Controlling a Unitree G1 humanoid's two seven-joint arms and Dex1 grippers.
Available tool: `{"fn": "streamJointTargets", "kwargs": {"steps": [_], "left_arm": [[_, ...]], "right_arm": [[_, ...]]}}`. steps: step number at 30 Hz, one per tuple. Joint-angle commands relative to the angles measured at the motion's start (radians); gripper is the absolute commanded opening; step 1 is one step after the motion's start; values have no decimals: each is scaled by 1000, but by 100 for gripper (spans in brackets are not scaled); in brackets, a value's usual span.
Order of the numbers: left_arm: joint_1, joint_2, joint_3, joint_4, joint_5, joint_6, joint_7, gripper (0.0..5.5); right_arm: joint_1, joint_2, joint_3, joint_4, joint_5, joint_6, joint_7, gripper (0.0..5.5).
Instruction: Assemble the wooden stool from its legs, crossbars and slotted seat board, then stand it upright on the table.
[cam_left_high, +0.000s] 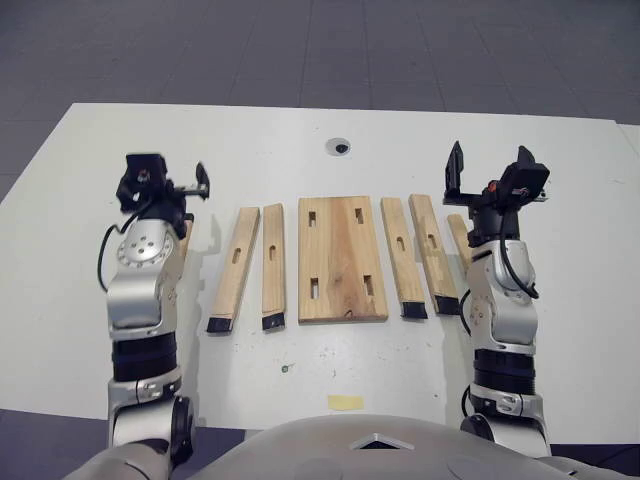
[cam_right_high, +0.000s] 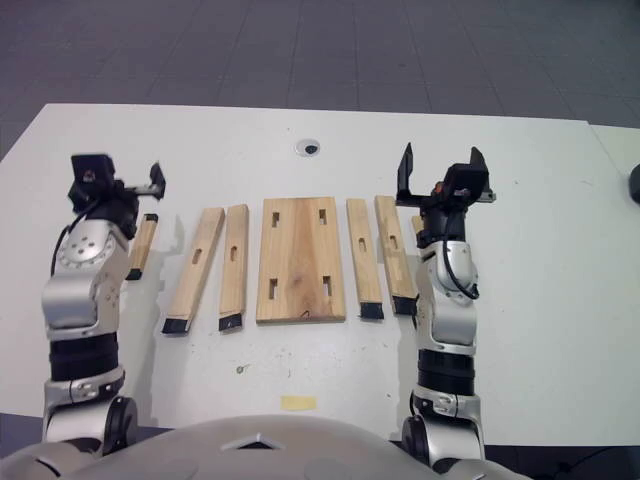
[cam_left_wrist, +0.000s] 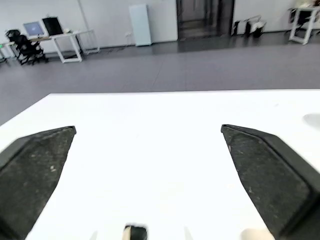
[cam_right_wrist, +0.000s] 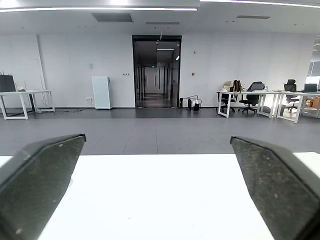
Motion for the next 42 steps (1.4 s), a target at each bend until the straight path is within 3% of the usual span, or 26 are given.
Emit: {"fn": "streamJointTargets", "kwargs": {"steps": [1, 7, 12, 14, 22, 35, 42], "left_arm": [[75, 22, 40, -69, -57, 136, -65, 539], [66, 29, 65, 27, -125, 261, -145, 539], [50, 72, 70, 85, -105, 282, -158, 451], [46, 93, 64, 107, -100, 281, -176, 477], [92, 161, 0, 205, -96, 347, -272, 358], [111, 227, -92, 252, -47, 299, -317, 147], [75, 162, -62, 212, -103, 223, -338, 127]], "right_arm": [[31, -8, -21, -35, 12, 19, -8, 538], [49, 12, -8, -64, -1, 24, -31, 538], [88, 26, -9, -88, -3, 20, -47, 540], [106, 35, -9, -94, -5, 17, -56, 540], [95, 52, -3, -89, -13, 7, -81, 540], [101, 64, -2, -88, -23, -3, -105, 540], [92, 60, 2, -81, -20, 4, -102, 540]]}}
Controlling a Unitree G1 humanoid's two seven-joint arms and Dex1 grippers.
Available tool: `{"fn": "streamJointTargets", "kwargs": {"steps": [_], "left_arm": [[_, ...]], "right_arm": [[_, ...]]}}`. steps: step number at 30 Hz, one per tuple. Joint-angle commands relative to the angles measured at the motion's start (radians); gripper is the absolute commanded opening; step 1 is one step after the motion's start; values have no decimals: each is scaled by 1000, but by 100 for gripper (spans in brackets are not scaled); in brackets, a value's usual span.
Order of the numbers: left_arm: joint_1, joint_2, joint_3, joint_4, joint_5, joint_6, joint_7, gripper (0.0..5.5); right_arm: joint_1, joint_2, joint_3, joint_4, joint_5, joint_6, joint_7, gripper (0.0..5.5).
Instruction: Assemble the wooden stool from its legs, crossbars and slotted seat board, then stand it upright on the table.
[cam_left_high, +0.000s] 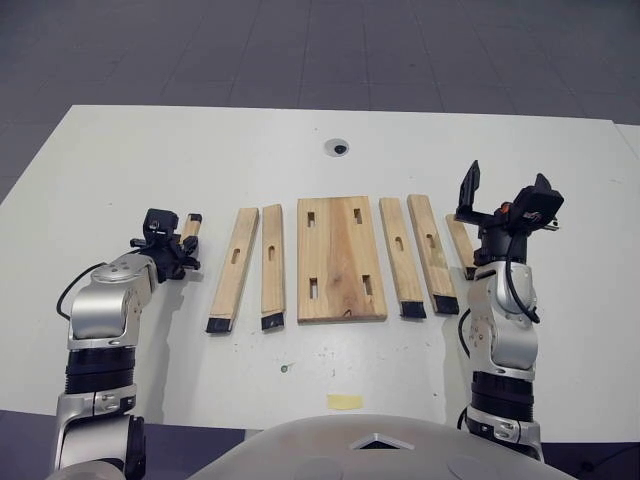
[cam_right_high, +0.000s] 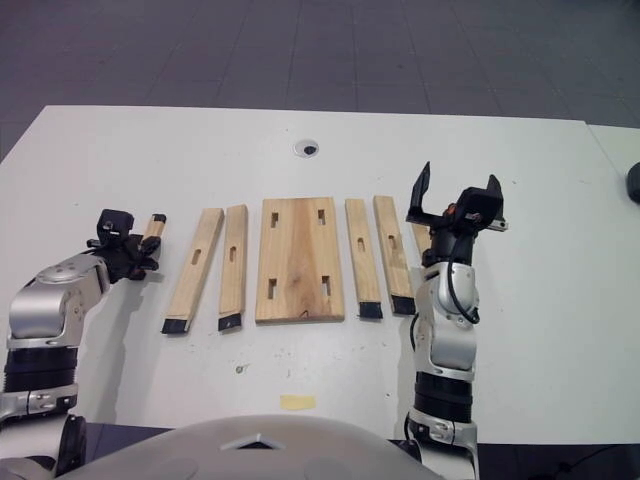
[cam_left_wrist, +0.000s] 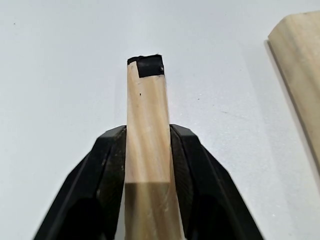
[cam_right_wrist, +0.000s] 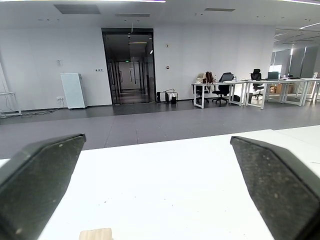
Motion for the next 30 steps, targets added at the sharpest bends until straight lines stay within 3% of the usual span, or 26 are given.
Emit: {"fn": "streamJointTargets", "kwargs": {"steps": [1, 4, 7, 10, 14, 26, 30], "left_arm": [[0, -50, -18, 23, 8, -73, -7, 127], [-96, -78, 11, 28, 21, -173, 35, 127], [-172, -84, 5, 8, 56, -301, 61, 127], [-237, -78, -108, -52, 101, -489, -33, 127], [-263, -142, -233, -155, 49, -585, -161, 127], [-202, -202, -378, -336, -28, -568, -292, 127], [-190, -193, -407, -317, 38, -618, -287, 127]], "right_arm": [[-19, -5, 6, -1, 8, 16, 12, 540], [-59, 4, -22, -22, 130, 85, 51, 540], [-115, 16, -54, -86, 447, 245, 150, 540], [-135, -3, -58, -182, 859, 445, 244, 540], [-143, 29, -15, -225, 1118, 542, 214, 540], [-147, 73, 66, -197, 1197, 574, 69, 540], [-161, 74, 102, -204, 1187, 583, 64, 472]]}}
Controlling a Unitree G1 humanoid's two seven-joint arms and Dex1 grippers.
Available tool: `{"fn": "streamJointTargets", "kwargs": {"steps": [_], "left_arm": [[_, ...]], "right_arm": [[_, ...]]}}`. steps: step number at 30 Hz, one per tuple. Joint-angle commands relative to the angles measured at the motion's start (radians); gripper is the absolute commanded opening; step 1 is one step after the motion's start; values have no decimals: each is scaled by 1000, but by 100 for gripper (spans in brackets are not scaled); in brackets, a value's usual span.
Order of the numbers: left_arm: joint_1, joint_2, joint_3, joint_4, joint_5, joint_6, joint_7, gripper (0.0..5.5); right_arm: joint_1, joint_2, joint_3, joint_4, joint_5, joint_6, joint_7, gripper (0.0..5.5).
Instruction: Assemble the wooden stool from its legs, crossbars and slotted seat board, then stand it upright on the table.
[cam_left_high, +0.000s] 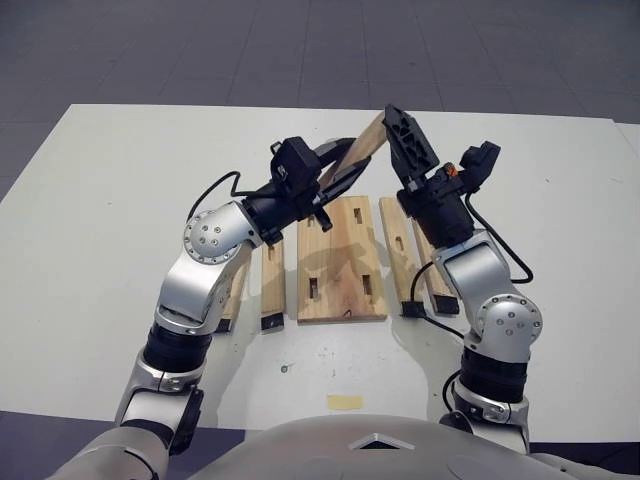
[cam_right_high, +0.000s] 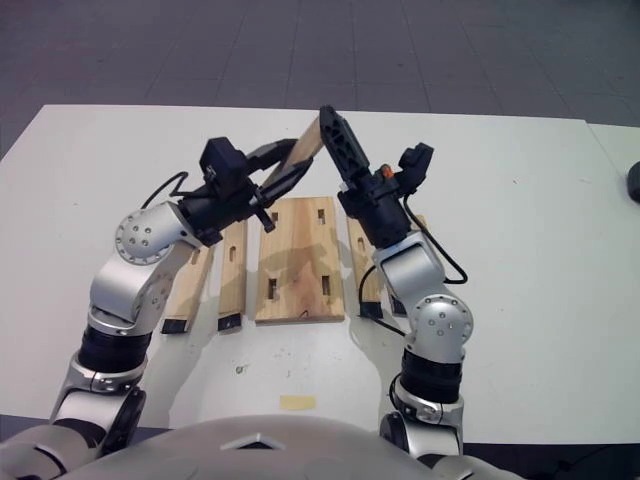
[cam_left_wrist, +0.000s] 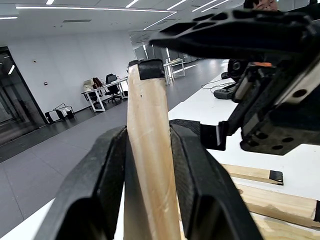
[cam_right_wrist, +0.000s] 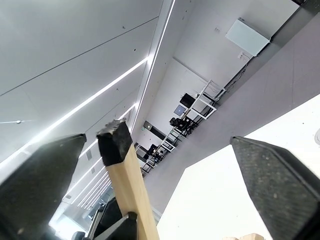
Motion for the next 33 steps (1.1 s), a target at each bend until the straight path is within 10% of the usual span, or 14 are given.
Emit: {"fn": "streamJointTargets", "kwargs": {"steps": [1, 24, 33], "left_arm": [[16, 11, -25, 17, 65, -43, 3, 127], [66, 42, -27, 28, 90, -68, -47, 127], [78, 36, -29, 21, 73, -29, -49, 175]], "right_arm": [[-13, 1, 40, -9, -8, 14, -8, 454], [47, -62, 86, -33, -29, 45, 58, 60], [38, -42, 16, -12, -125, -73, 75, 41]]}}
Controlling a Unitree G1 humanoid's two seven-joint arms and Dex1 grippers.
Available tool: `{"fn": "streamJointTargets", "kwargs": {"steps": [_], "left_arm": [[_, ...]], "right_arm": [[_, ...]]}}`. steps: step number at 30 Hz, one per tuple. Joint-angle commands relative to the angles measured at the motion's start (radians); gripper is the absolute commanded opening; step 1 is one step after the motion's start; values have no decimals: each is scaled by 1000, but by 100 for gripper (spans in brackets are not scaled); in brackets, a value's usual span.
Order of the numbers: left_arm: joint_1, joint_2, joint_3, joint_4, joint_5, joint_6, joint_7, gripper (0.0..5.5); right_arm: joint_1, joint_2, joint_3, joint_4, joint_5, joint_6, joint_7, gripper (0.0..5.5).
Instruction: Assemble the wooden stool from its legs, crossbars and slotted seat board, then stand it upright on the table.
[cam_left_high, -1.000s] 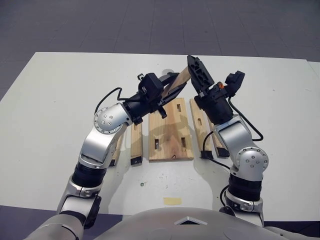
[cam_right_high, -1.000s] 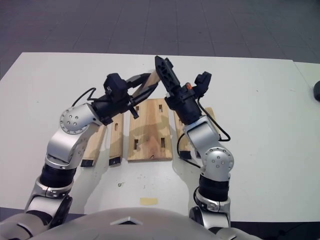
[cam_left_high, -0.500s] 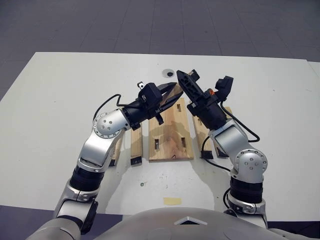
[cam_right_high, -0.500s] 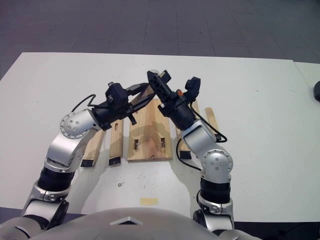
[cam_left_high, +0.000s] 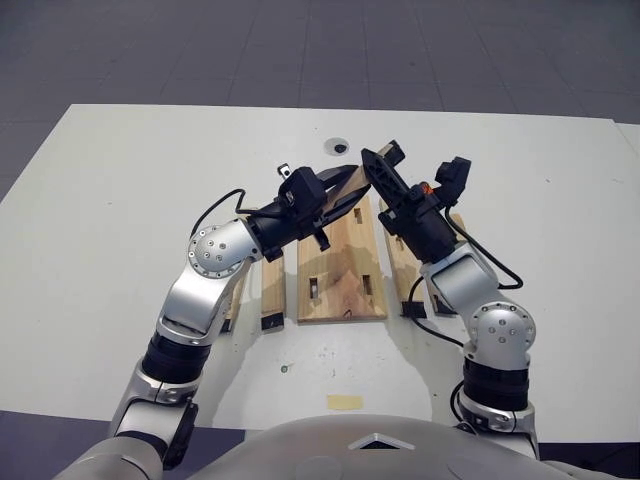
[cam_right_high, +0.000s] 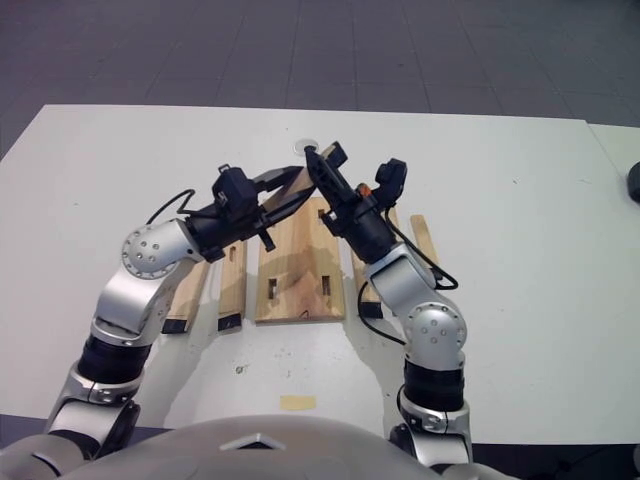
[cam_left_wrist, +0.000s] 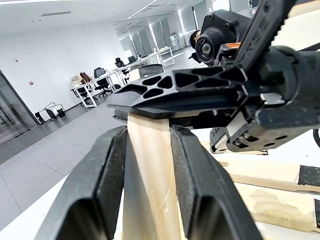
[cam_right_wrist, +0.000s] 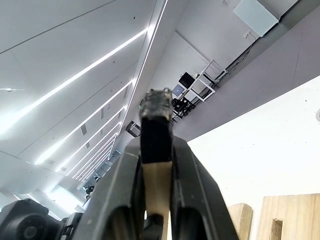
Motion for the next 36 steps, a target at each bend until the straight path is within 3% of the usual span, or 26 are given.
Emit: {"fn": "streamJointTargets", "kwargs": {"steps": [1, 7, 10, 21, 36], "left_arm": [[21, 16, 8, 3, -10, 55, -6, 193], [29, -7, 169, -9, -132, 179, 69, 295], [12, -28, 246, 37, -114, 211, 178, 343], [14, -46, 259, 113, -7, 194, 313, 538], [20, -51, 227, 129, 29, 168, 315, 540]], "right_arm": [[-13, 11, -74, 0, -68, -102, -14, 41], [97, -47, -184, 0, -198, -175, -54, 41], [149, -57, -180, 15, -289, -196, -58, 41], [215, -58, -101, 37, -536, -206, -74, 41], [275, -108, 6, 55, -773, -251, -10, 41]]}}
